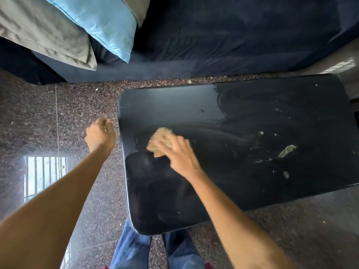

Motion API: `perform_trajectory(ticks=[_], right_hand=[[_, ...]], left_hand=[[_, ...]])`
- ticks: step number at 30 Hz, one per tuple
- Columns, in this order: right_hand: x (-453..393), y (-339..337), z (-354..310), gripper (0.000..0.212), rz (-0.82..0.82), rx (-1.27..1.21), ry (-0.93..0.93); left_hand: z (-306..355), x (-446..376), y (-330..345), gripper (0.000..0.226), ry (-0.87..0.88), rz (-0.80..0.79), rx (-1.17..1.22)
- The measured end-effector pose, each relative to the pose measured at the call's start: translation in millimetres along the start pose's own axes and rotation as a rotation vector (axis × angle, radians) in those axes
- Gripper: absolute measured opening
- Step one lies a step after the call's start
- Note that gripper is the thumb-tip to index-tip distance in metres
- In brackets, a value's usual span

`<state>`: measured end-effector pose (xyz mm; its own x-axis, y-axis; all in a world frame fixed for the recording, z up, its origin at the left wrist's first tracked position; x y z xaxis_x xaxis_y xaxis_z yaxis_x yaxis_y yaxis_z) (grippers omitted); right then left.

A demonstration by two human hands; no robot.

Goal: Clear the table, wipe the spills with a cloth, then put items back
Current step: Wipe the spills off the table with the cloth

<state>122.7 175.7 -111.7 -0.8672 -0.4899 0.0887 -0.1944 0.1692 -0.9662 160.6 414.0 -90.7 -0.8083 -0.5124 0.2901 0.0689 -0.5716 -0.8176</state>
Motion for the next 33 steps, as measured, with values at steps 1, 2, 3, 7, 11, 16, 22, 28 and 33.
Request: perform_trajectory(ticks=[1,2,3,7,11,16,22,28,33], right_hand=[[3.8,-5.4,24.6,0.078,-0.005,0.029,0.082],[7.3,-11.2,46.2,0.076,0.017,0.061,0.205],[12.5,-18.2,62.6,0.073,0.073,0.077,0.363],[8.8,-13.5,67.8,0.074,0.247,-0.06,1.154],[-39.9,11.1,-36.0,0.068,0.337,-0.196,1.044],[-50.4,30.9,-124.7,0.068,0.066,-0.07,0.243],[-29.4,15.1,-14.5,0.07,-0.036,0.033,-0.013],[-52.4,11.8,-36.0,0.075,0.301,-0.079,1.02],[-94.8,26.6,-111.0,0.071,0.204,-0.041,0.539]], left_hand=[[-0.9,-2.1,-0.5,0.036,-0.009,-0.012,0.013],[-3.5,-4.1,-0.2,0.035,-0.011,-0.022,0.028],[-6.0,-4.8,0.5,0.034,-0.012,-0.035,0.042],[-19.9,-11.6,1.0,0.034,-0.023,-0.082,0.071],[-32.2,-21.6,-4.9,0.036,-0.032,-0.095,0.082],[-44.4,-34.5,-11.3,0.035,-0.028,-0.103,0.039],[-43.1,-44.2,-10.8,0.034,-0.053,-0.13,0.08],[-50.2,-49.2,-7.5,0.032,-0.04,-0.162,0.097],[-60.4,-48.7,-2.1,0.034,-0.018,-0.199,0.09]])
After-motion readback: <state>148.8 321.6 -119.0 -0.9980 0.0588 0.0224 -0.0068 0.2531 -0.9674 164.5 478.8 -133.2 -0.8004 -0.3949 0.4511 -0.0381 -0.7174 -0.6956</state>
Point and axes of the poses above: each hand's wrist, its own x-axis away from the middle knuckle, its own y-axis out of the palm, z = x × y, the point moved 3 cm from there along -x, towards the middle knuckle, and after that the axes turned 2 degrees about x, right-handed, at the moved point
